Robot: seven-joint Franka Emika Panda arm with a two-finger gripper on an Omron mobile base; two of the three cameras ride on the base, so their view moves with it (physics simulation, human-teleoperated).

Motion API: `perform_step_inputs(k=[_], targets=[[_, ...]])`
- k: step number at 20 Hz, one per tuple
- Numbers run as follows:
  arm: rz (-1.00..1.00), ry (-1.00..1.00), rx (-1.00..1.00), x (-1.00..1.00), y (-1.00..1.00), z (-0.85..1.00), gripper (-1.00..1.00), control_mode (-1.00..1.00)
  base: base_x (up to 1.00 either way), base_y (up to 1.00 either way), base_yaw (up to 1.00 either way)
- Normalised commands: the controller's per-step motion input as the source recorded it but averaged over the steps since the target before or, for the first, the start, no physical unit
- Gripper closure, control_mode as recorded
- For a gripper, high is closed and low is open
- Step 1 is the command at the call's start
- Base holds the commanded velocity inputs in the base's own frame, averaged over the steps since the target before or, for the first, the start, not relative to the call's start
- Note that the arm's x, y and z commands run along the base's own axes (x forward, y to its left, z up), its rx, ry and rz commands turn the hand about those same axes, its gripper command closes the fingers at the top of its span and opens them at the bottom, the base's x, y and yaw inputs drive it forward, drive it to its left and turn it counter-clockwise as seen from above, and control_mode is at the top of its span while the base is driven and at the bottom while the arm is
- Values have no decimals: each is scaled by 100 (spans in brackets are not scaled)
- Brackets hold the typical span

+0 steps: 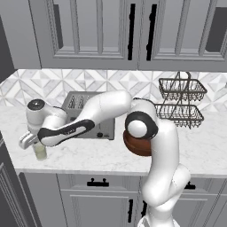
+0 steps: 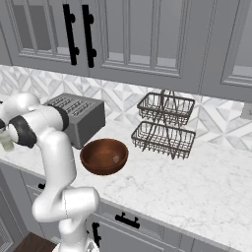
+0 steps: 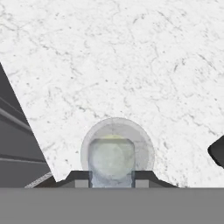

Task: Grab a lemon wedge from the fridge and one ice cube from the ice bowl, and put them in the glass of lemonade.

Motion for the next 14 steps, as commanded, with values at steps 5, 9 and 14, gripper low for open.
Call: perform_step_inputs(k=[5, 9, 14], targets=[[0, 4, 0, 11, -3, 0, 100, -100, 0, 0, 0], [0, 3, 0, 25, 0, 0, 100, -100, 0, 0, 0], [0, 0, 0, 7, 0, -4, 100, -100, 0, 0, 0]])
